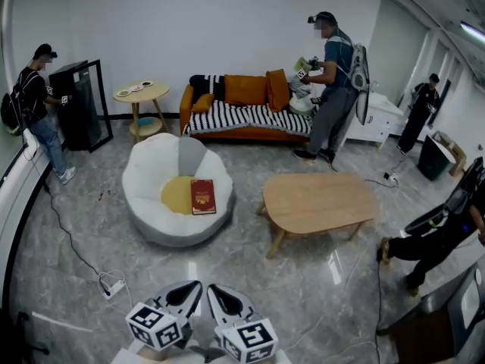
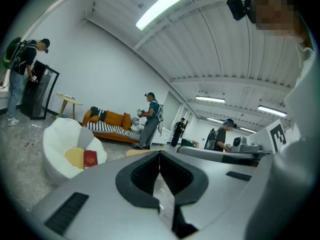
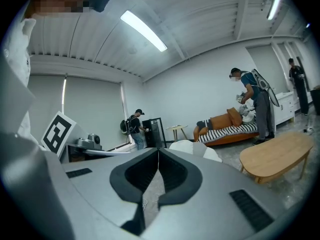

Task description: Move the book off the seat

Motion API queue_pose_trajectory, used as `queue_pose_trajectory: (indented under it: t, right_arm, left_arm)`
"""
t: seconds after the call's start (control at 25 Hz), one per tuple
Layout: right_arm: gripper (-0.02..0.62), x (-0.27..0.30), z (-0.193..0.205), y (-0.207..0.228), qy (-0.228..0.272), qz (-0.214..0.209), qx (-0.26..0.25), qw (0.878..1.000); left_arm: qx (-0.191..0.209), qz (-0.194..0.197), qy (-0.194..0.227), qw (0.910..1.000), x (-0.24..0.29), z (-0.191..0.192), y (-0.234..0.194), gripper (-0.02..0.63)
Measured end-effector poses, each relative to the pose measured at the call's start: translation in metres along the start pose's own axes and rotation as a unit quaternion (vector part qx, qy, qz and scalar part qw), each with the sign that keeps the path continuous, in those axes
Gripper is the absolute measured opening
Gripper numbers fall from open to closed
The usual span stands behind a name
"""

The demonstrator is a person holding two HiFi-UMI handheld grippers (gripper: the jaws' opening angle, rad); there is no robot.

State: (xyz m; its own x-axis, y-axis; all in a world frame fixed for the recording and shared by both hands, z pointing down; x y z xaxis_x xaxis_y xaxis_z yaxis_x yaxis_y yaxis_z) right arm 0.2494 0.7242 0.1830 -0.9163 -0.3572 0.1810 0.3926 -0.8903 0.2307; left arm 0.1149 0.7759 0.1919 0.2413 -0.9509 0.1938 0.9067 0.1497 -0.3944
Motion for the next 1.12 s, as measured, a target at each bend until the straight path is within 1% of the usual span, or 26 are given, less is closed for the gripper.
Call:
queue_pose_trajectory:
  t: [0.12, 0.28, 0.44, 0.56, 0.68, 0.76, 0.92, 1.12]
  right_arm:
    - [0.012, -0.008, 0.006, 0.013, 0.000, -0.004, 0.010, 1.000]
    - [0.012, -0.018, 0.021, 0.022, -0.009, -0.021, 0.022, 0.999]
    - [0.012, -0.017, 0.024, 0.030, -0.002, -0.036, 0.040, 0.999]
    - [0.012, -0.009, 0.023, 0.040, 0.003, -0.026, 0.053, 0.998]
    - [0.012, 0.001, 0.023, 0.051, 0.003, -0.024, 0.065, 0.998]
    - [0.012, 0.011, 0.022, 0.059, 0.000, -0.027, 0.067, 0.997]
    - [0.012, 0.043, 0.010, 0.077, -0.002, -0.024, 0.053, 0.998]
    - [0.012, 0.103, -0.015, 0.101, -0.001, -0.010, 0.032, 0.999]
  left_arm:
    - [-0.002, -0.009, 0.001, 1.0000, 0.009, 0.006, 0.005, 0.008]
    - [-0.022, -0.014, 0.002, 0.9997, 0.016, 0.020, 0.016, 0.008]
    - [-0.010, -0.022, -0.019, 0.9995, 0.023, 0.025, 0.015, 0.008]
    - [-0.004, -0.028, -0.029, 0.9992, 0.028, 0.020, 0.006, 0.008]
    - [-0.014, -0.026, -0.035, 0.9990, 0.038, 0.015, -0.003, 0.008]
    - [-0.022, -0.017, -0.034, 0.9991, 0.048, 0.012, -0.009, 0.008]
    - [-0.022, -0.004, -0.036, 0.9991, 0.075, 0.000, -0.033, 0.008]
    - [-0.025, 0.003, -0.036, 0.9990, 0.113, -0.027, -0.084, 0.008]
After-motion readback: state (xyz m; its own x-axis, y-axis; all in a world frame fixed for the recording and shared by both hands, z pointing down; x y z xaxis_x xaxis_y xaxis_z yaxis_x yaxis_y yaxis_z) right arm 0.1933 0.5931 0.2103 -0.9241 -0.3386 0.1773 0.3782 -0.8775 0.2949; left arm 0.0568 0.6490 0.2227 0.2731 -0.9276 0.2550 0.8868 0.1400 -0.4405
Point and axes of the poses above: the fingertips, and each gripper's own axes: x forward along the fingers, y to its right, z out of its underside, the point moved 9 cm from there along -x, backward along the fingers, and after that the axes turned 3 degrees about -z, right-handed, at the moved point
